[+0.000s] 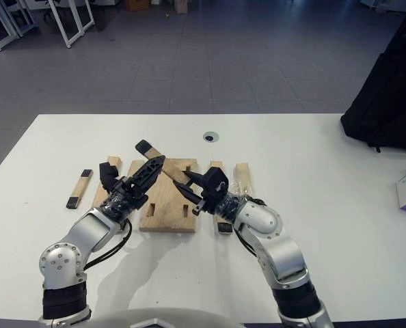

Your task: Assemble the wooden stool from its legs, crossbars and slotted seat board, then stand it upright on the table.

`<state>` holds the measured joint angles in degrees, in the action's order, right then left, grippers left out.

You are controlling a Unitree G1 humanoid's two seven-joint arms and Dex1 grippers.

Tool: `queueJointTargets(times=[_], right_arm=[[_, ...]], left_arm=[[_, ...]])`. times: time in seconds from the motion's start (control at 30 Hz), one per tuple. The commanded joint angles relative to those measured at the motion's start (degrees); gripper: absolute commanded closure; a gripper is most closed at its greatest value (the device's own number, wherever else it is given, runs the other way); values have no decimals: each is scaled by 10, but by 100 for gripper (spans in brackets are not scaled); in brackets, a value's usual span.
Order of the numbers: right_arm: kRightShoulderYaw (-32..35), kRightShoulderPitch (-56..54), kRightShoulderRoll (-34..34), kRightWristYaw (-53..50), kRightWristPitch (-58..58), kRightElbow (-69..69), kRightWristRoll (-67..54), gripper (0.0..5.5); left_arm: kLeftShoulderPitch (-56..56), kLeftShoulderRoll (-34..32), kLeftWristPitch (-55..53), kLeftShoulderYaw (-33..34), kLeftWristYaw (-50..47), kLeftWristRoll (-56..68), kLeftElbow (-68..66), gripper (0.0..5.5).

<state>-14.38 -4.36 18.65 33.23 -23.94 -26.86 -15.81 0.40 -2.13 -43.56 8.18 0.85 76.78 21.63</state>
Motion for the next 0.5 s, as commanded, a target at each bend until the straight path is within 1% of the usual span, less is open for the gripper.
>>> queueJointTargets(times=[0.03,0.2,0.27,0.5], right_arm=[[-13,7,13,13,-8,-2,-1,421],[-10,8,24,18,-1,4,5,421],[-11,4,33,26,-1,6,6,421],[-12,0,57,50,1,9,3,421]], left_arm=[[-2,6,8,3,-7,16,-4,88],[-2,0,11,11,-12,35,-13,169],[0,-2,10,8,-13,32,-19,192],[-2,-1,14,4,-19,19,-31,318]])
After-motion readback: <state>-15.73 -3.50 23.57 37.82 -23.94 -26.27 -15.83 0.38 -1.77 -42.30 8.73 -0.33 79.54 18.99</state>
